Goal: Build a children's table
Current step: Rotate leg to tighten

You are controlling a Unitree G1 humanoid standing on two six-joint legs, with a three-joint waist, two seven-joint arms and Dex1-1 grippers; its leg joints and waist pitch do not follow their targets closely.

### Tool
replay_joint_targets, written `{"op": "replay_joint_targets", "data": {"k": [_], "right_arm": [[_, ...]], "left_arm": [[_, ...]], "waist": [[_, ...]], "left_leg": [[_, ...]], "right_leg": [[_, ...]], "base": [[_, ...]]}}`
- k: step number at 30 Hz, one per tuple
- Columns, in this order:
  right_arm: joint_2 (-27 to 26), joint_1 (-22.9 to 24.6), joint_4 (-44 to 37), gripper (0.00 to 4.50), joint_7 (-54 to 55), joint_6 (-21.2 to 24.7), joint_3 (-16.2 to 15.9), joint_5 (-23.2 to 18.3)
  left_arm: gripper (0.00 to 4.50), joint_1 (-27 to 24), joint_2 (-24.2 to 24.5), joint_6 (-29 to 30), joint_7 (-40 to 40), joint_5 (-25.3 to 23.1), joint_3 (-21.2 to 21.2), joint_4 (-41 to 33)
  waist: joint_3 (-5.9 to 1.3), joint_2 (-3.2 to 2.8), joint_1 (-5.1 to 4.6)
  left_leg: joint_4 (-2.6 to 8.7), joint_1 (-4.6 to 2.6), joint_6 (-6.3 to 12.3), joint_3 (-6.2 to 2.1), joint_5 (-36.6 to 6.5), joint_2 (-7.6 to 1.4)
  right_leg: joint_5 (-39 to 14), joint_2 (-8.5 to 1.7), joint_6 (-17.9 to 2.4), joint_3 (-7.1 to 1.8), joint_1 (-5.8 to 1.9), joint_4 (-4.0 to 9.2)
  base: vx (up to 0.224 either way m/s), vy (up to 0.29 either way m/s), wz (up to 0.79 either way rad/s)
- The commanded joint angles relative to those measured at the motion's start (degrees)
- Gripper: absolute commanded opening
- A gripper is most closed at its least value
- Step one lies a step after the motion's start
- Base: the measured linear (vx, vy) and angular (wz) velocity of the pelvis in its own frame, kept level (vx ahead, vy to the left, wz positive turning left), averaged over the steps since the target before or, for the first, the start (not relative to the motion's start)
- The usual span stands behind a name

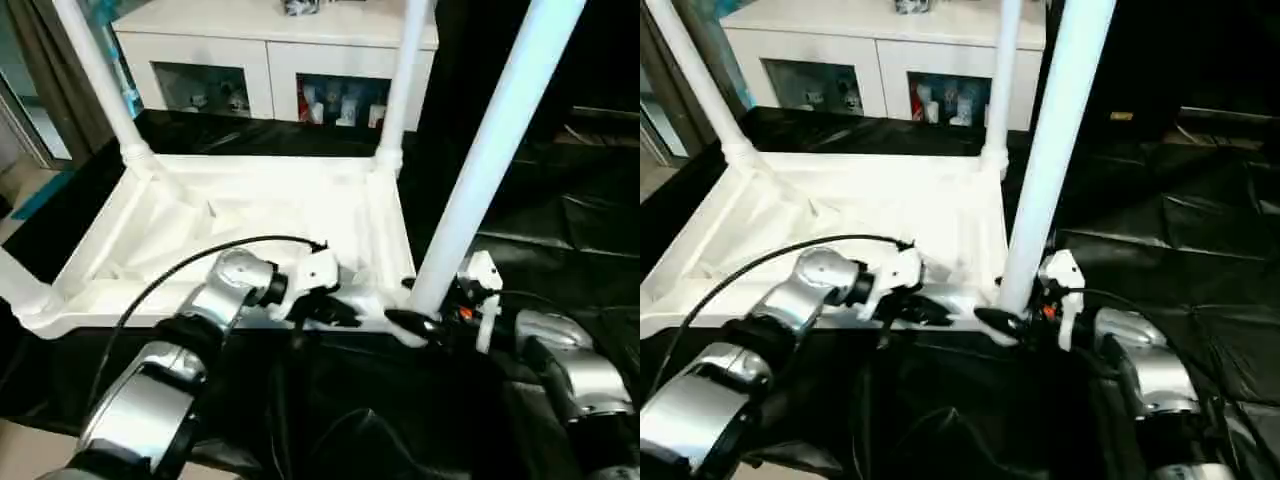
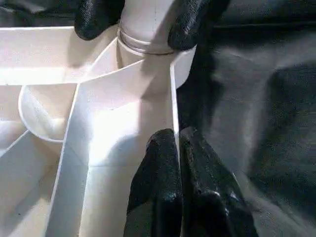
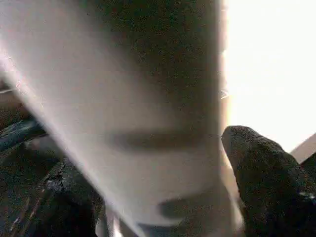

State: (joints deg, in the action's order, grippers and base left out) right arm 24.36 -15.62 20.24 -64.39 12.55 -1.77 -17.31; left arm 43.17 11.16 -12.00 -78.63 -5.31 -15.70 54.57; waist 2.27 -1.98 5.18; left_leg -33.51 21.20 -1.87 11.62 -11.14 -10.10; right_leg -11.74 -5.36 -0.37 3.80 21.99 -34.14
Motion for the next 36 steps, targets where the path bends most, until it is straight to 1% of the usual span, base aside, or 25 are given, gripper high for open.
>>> {"op": "replay_joint_targets", "data": {"k": [1,2,5,6,9,10,11,14,16,17,19,20,21,22,23,24,25,26,28,30,31,32,33,35,36], "right_arm": [[1.0,0.3,-0.8,3.71,-1.0,0.8,-0.6,-0.3],[1.3,0.3,-0.8,3.71,-1.3,0.9,-0.7,-0.3],[1.4,0.4,-0.9,3.47,-1.9,1.3,-0.8,-0.4],[1.3,0.4,-0.9,3.38,-2.2,1.5,-0.7,-0.5],[1.1,0.4,-1.0,3.07,-2.4,1.8,-0.8,-0.9],[1.0,0.4,-1.1,3.07,-2.6,2.0,-0.9,-1.2],[0.9,0.5,-1.2,2.91,-2.6,2.1,-1.0,-1.4],[0.3,1.1,-1.7,2.77,-2.2,2.4,-1.4,-1.7],[-1.3,1.3,-1.3,2.69,0.3,2.1,-1.0,-1.4],[-2.9,1.0,0.1,2.67,3.8,1.4,-0.3,-0.5],[-5.9,-0.1,4.0,2.67,11.3,-1.6,0.7,2.1],[-7.2,-0.5,5.7,2.64,14.6,-2.8,1.1,3.1],[-9.8,-1.4,8.7,2.64,21.1,-4.4,1.9,4.6],[-11.1,-1.8,9.6,2.61,24.2,-4.4,2.5,4.9],[-12.6,-2.2,10.2,2.57,27.4,-4.0,3.3,4.7],[-12.8,-2.3,10.2,2.55,27.7,-3.9,3.4,4.7],[-13.6,-2.4,10.3,2.54,29.2,-3.7,3.6,4.7],[-15.2,-3.0,10.9,2.54,32.5,-3.6,4.3,5.0],[-16.6,-3.6,11.3,2.54,34.5,-3.7,4.5,5.3],[-19.1,-4.5,11.8,2.54,34.5,-4.8,4.4,5.3],[-19.5,-4.6,11.8,2.89,34.1,-5.0,4.2,5.1],[-19.9,-4.7,11.7,2.89,33.7,-5.2,4.1,4.9],[-20.3,-4.8,11.6,3.24,32.9,-5.5,3.7,4.6],[-19.9,-4.7,10.6,3.26,30.1,-5.3,2.7,3.9],[-19.5,-4.6,10.2,3.33,29.3,-5.2,2.4,3.8]], "left_arm": [[0.00,-0.8,0.1,0.5,-2.4,2.3,0.0,-1.8],[0.00,-1.0,0.3,0.8,-2.8,2.4,0.0,-2.1],[0.00,-1.2,0.5,1.2,-3.3,2.5,0.1,-2.7],[0.00,-1.3,0.5,1.4,-3.4,2.5,0.1,-3.0],[0.00,-1.5,0.5,1.7,-3.5,2.6,0.1,-3.4],[0.00,-1.5,0.4,1.9,-3.5,2.6,0.1,-3.5],[0.00,-1.5,0.3,2.0,-3.4,2.6,0.1,-3.6],[0.00,-1.2,-0.3,1.9,-0.7,1.9,0.2,-3.2],[0.00,-0.3,-1.1,0.8,4.7,0.2,0.3,-1.0],[0.00,0.4,-1.7,0.8,7.9,-0.6,0.5,0.5],[0.00,1.7,-2.7,1.8,13.6,-2.0,0.6,2.8],[0.00,2.2,-3.3,2.1,15.9,-2.4,0.8,3.6],[0.00,3.1,-4.9,2.9,19.8,-2.5,1.3,4.8],[0.00,3.5,-5.7,3.1,21.4,-2.5,1.6,5.2],[0.00,4.1,-6.7,3.8,23.3,-2.6,1.7,5.7],[0.00,4.1,-6.9,3.9,23.5,-2.6,1.7,5.8],[0.00,4.5,-7.4,4.1,24.7,-2.8,1.6,6.1],[0.00,5.1,-8.6,4.4,27.4,-3.2,1.7,6.9],[0.00,5.7,-9.7,4.7,29.7,-3.4,1.9,7.8],[0.00,6.6,-11.8,4.7,32.1,-3.2,2.0,9.2],[0.00,6.7,-12.1,4.5,32.2,-3.2,2.0,9.4],[0.00,6.8,-12.4,4.4,32.3,-3.2,2.0,9.5],[0.00,6.8,-12.9,4.2,32.2,-3.2,1.9,9.7],[0.00,6.6,-12.8,3.4,30.5,-3.2,1.7,9.6],[0.00,6.5,-12.6,3.2,29.9,-3.2,1.6,9.5]], "waist": [[-2.94,0.94,0.20],[-2.98,0.92,0.23],[-3.10,0.92,0.26],[-3.15,1.03,0.26],[-3.12,0.96,0.29],[-3.10,0.89,0.28],[-3.06,0.98,0.28],[-3.09,0.95,0.26],[-3.04,1.08,0.25],[-3.00,1.12,0.20],[-2.88,1.07,-0.23],[-2.72,1.19,-0.30],[-2.63,1.04,-0.44],[-2.52,0.95,-0.57],[-2.51,0.84,-0.83],[-2.49,0.98,-1.05],[-2.53,1.02,-1.10],[-2.52,0.70,-1.10],[-2.48,0.82,-1.50],[-2.55,0.74,-1.64],[-2.56,0.67,-1.63],[-2.61,0.67,-1.61],[-2.60,0.69,-1.59],[-2.62,0.73,-1.60],[-2.61,0.72,-1.60]], "left_leg": [[4.01,-0.71,4.90,-1.52,-10.0,-3.98],[3.97,-0.68,5.06,-1.53,-9.4,-4.02],[3.82,-0.60,5.69,-1.54,-8.0,-3.95],[3.71,-0.56,5.98,-1.50,-7.7,-3.89],[3.68,-0.56,6.29,-1.49,-7.4,-3.90],[3.74,-0.57,6.15,-1.51,-7.8,-3.91],[3.76,-0.59,5.98,-1.51,-8.3,-3.91],[3.78,-0.62,5.64,-1.54,-8.4,-3.92],[3.76,-0.56,5.60,-1.54,-8.6,-3.89],[3.85,-0.64,5.19,-1.57,-9.1,-3.86],[3.99,-0.81,3.75,-1.59,-10.3,-3.77],[4.20,-0.93,2.51,-1.71,-11.9,-3.55],[4.32,-1.14,1.58,-1.77,-13.0,-3.61],[4.47,-1.24,1.04,-1.82,-13.8,-3.69],[4.72,-1.15,0.29,-2.06,-14.6,-3.58],[4.85,-1.03,0.18,-2.11,-15.0,-3.60],[4.87,-1.09,0.25,-2.11,-15.2,-3.63],[4.78,-1.35,0.44,-2.05,-15.7,-3.61],[4.86,-1.08,0.48,-2.05,-16.0,-3.42],[4.73,-1.14,0.69,-1.99,-16.0,-3.40],[4.73,-1.07,0.94,-2.00,-15.9,-3.36],[4.66,-1.06,1.39,-1.93,-15.5,-3.37],[4.65,-1.00,1.84,-1.94,-15.1,-3.41],[4.65,-0.82,2.42,-1.98,-14.7,-3.44],[4.63,-0.91,2.62,-1.96,-14.9,-3.47]], "right_leg": [[-6.3,-4.30,-15.6,-2.54,-2.33,3.68],[-5.5,-4.33,-15.7,-2.54,-2.38,3.54],[-3.8,-4.28,-15.9,-2.44,-2.42,3.32],[-3.1,-4.26,-16.0,-2.43,-2.44,3.24],[-2.8,-4.24,-16.2,-2.40,-2.39,3.26],[-3.5,-4.25,-16.1,-2.38,-2.39,3.32],[-4.2,-4.25,-16.0,-2.40,-2.41,3.40],[-4.4,-4.22,-15.8,-2.41,-2.39,3.41],[-4.9,-4.23,-15.6,-2.42,-2.27,3.45],[-6.1,-4.26,-15.3,-2.41,-2.30,3.61],[-9.1,-4.40,-14.6,-2.56,-1.89,3.96],[-12.9,-4.47,-13.8,-2.45,-2.05,4.42],[-15.4,-4.56,-13.1,-2.61,-1.77,4.71],[-16.6,-4.52,-12.9,-2.67,-1.62,4.84],[-18.0,-4.44,-12.1,-2.58,-1.84,4.93],[-18.0,-4.36,-11.6,-2.60,-1.89,5.05],[-17.6,-4.28,-11.4,-2.63,-1.85,5.06],[-16.7,-4.28,-11.6,-2.75,-1.63,5.12],[-16.2,-4.21,-11.7,-2.75,-1.72,5.10],[-15.6,-4.27,-11.9,-2.78,-1.70,5.18],[-15.4,-4.26,-11.9,-2.76,-1.82,5.17],[-14.5,-4.25,-12.0,-2.79,-1.83,5.18],[-13.6,-4.24,-12.2,-2.81,-1.87,5.07],[-13.1,-4.31,-12.4,-2.74,-2.06,4.97],[-13.3,-4.30,-12.5,-2.75,-1.98,5.03]], "base": [[0.000,0.000,0.00],[0.000,0.000,0.00],[0.000,0.000,0.00],[0.000,0.000,0.00],[0.000,0.000,0.00],[0.000,0.000,0.00],[0.000,0.000,0.00],[0.000,0.000,0.00],[0.000,0.000,0.00],[0.000,0.000,0.00],[0.000,0.000,0.00],[0.000,0.000,0.00],[0.000,0.000,0.00],[0.000,0.000,0.00],[0.000,0.000,0.00],[0.000,0.000,0.00],[0.000,0.000,0.00],[0.000,0.000,0.00],[0.000,0.000,0.00],[0.000,0.000,0.00],[0.000,0.000,0.00],[0.000,0.000,0.00],[0.000,0.000,0.00],[0.000,0.000,0.00],[0.000,0.000,0.00]]}}
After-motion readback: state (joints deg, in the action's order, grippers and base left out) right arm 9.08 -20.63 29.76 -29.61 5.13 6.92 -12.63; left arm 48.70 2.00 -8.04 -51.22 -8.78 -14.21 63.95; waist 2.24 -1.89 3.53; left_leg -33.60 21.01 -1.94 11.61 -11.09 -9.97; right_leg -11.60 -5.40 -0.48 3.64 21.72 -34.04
